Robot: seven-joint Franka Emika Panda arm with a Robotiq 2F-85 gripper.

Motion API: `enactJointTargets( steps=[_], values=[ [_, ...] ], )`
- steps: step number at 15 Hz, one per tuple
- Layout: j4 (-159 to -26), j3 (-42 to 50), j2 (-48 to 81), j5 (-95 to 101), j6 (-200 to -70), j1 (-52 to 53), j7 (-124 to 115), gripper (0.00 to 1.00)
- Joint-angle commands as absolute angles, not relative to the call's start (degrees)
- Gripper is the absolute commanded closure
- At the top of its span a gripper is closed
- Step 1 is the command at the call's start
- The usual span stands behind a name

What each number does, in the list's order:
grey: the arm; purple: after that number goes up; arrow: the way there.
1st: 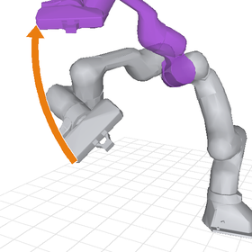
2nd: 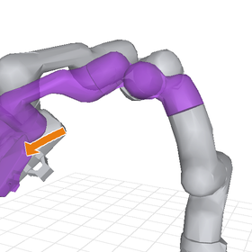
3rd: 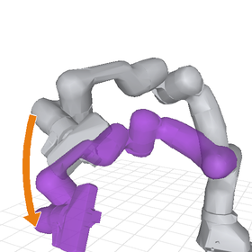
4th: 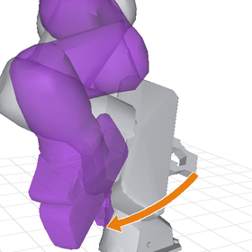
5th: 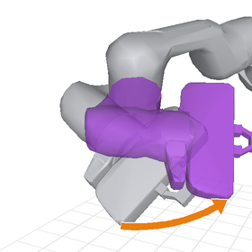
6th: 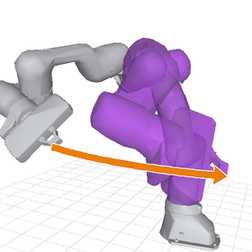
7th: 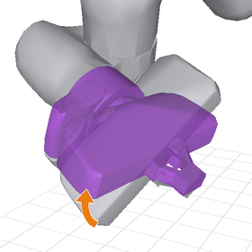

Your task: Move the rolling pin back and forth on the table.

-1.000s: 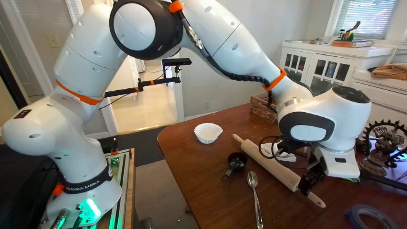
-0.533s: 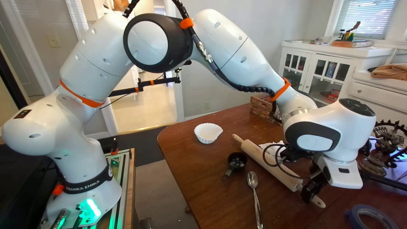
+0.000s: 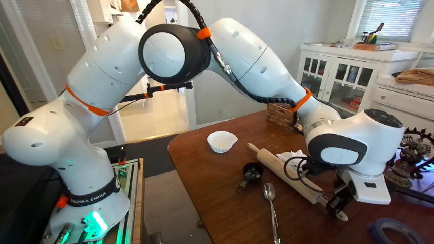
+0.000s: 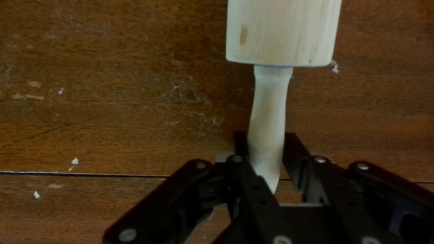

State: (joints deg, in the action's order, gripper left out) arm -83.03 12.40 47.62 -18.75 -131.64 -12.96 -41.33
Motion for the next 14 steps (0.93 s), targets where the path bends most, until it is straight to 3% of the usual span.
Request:
enactJointTargets(
  steps=[1, 3, 14],
  values=[
    [-81.17, 12.29, 48.47, -17.94, -130.17, -13.09, -42.55, 0.98],
    [-82.86, 12.21, 47.25, -17.90, -130.80, -13.04, -41.82, 0.93],
    [-93.16, 13.04, 41.97, -16.69, -133.17, -13.32, -36.82, 0.93]
  ],
)
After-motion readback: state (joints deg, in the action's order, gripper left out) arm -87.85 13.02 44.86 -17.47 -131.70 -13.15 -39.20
